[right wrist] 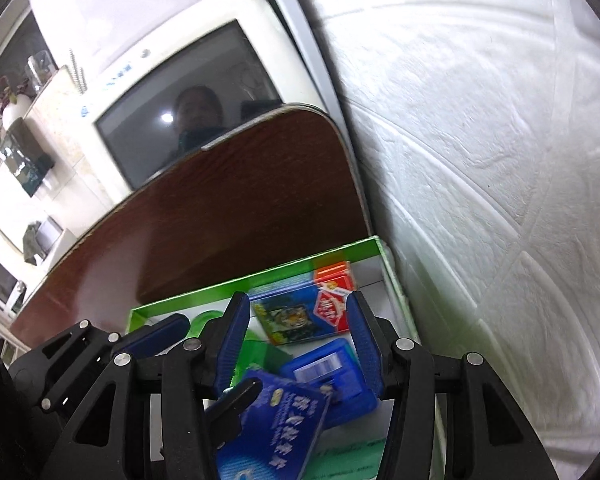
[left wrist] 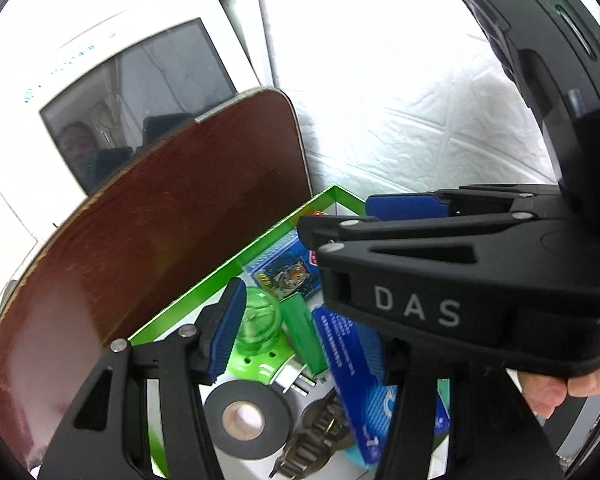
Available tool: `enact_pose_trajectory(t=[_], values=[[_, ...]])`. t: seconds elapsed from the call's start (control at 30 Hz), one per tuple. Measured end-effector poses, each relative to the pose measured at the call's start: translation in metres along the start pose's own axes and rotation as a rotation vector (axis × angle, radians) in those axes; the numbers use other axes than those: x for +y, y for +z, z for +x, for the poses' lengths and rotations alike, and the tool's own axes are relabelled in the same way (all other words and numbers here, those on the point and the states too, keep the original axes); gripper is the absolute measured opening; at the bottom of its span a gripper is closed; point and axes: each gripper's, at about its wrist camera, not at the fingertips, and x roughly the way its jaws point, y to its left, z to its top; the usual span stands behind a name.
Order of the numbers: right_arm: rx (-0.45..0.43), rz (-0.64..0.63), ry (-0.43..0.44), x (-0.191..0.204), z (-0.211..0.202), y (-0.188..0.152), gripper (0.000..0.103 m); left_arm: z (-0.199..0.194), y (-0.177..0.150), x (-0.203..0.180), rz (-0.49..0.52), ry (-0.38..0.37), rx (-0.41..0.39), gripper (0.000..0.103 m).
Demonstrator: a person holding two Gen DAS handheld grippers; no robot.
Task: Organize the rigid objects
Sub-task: 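Lower the card packet into the box and open the right gripper, then move the right gripper out of the box toward the white marker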
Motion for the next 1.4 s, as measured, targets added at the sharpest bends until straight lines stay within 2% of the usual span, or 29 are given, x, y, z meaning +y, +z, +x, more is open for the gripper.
enact_pose_trajectory(t=[0.33, 0.47, 0.57, 0.7, 0.83, 0.93, 1.03, 1.13, 1.2, 1.33, 1.4], values=[[-0.029, -0.064, 0.031, 0.040, -0.022, -0.010, 0.052, -0.051, -0.022, 0.018, -0.035, 0.058, -0.071, 0.053], [-0.036, -0.096, 0.051, 0.060, -0.025, -0.018, 0.052, -0.076, -0.033, 0.026, -0.035, 0.112, -0.113, 0.054], [-0.035, -0.115, 0.071, 0.076, -0.029, -0.022, 0.052, -0.092, -0.042, 0.033, -0.043, 0.140, -0.141, 0.061], [-0.027, -0.144, 0.086, 0.104, -0.030, -0.029, 0.052, -0.116, -0.059, 0.051, -0.068, 0.188, -0.176, 0.063], [-0.019, -0.183, 0.100, 0.132, -0.031, -0.038, 0.052, -0.132, -0.083, 0.084, -0.155, 0.250, -0.184, 0.068], [-0.008, -0.213, 0.122, 0.153, -0.030, -0.046, 0.052, -0.122, -0.108, 0.114, -0.249, 0.261, -0.142, 0.069], [0.010, -0.239, 0.147, 0.173, -0.023, -0.053, 0.052, -0.099, -0.132, 0.135, -0.323, 0.259, -0.045, 0.069], [0.034, -0.262, 0.160, 0.189, -0.016, -0.060, 0.052, -0.066, -0.149, 0.146, -0.417, 0.178, 0.033, 0.069], [0.047, -0.278, 0.159, 0.197, -0.012, -0.065, 0.052, -0.045, -0.153, 0.146, -0.442, 0.152, 0.072, 0.069], [0.065, -0.294, 0.134, 0.201, -0.007, -0.069, 0.052, -0.006, -0.149, 0.145, -0.428, 0.177, 0.135, 0.069], [0.067, -0.290, 0.126, 0.197, -0.004, -0.068, 0.052, 0.004, -0.146, 0.151, -0.477, 0.116, 0.134, 0.069]])
